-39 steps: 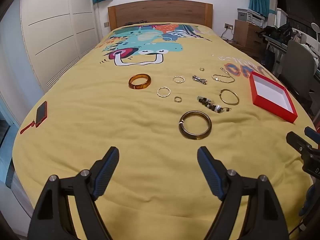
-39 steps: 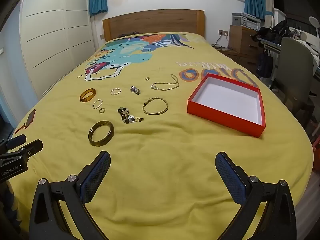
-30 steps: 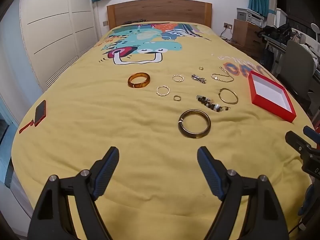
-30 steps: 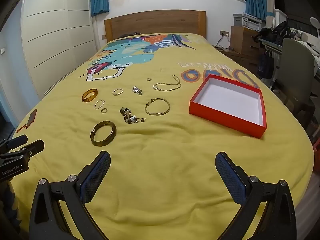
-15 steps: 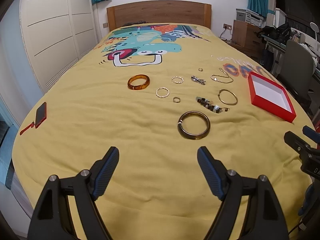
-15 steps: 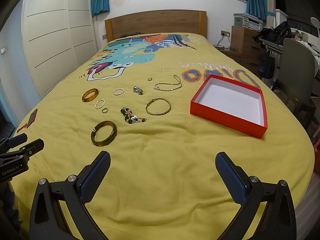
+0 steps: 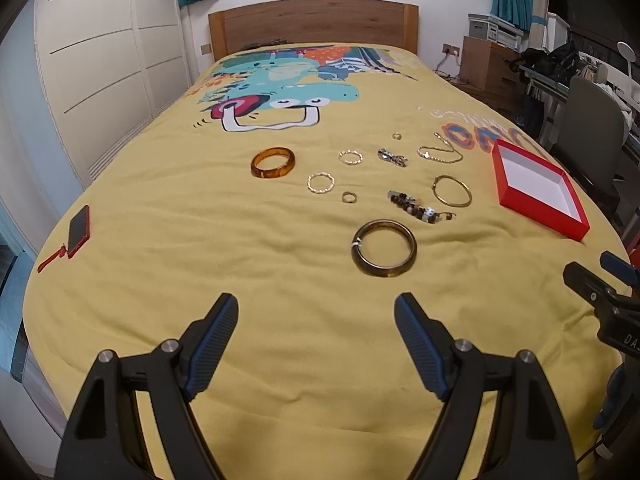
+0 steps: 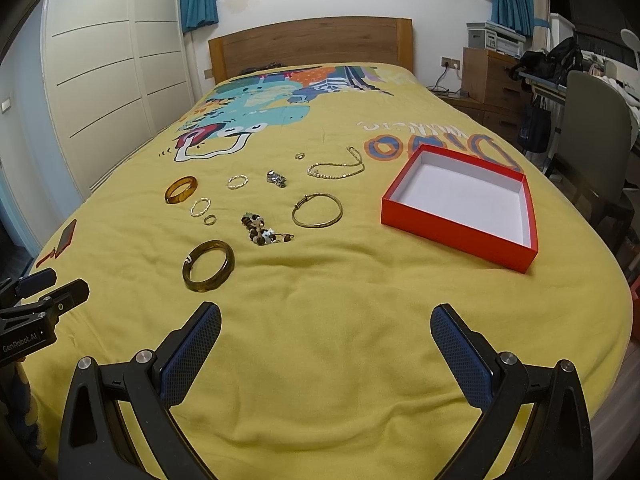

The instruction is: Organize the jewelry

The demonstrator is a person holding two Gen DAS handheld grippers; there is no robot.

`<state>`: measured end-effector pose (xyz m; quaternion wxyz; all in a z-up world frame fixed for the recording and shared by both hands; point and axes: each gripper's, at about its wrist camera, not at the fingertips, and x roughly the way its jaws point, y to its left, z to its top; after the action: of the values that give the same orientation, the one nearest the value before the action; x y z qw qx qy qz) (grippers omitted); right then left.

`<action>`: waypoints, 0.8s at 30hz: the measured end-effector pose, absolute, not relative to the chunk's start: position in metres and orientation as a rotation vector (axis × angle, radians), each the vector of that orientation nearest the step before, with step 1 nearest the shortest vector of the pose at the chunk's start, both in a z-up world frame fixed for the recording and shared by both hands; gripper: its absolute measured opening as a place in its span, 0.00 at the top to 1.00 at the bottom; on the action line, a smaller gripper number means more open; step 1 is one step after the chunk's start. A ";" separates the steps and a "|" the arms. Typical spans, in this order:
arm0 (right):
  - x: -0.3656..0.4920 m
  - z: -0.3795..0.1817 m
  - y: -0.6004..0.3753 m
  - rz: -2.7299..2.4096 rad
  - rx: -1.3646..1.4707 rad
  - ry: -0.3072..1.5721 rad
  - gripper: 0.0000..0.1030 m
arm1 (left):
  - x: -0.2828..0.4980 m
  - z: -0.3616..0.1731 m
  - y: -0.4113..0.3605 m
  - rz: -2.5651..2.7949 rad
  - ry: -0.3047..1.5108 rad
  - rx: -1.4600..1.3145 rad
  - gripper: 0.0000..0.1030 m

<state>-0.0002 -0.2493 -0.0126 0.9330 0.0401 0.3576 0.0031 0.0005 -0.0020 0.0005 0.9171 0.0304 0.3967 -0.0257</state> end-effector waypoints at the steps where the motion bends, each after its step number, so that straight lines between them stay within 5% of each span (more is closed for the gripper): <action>1: 0.000 -0.013 -0.249 0.009 0.084 0.733 0.00 | 0.000 0.000 -0.002 -0.053 0.819 0.063 0.23; 24: 0.011 -0.020 -0.252 0.034 0.100 0.778 0.04 | 0.018 -0.014 0.005 -0.052 0.874 0.025 0.23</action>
<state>0.0115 -0.2522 -0.0202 0.9240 0.0488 0.3789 0.0166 0.0176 0.0048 -0.0143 0.9057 0.0122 0.4230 -0.0251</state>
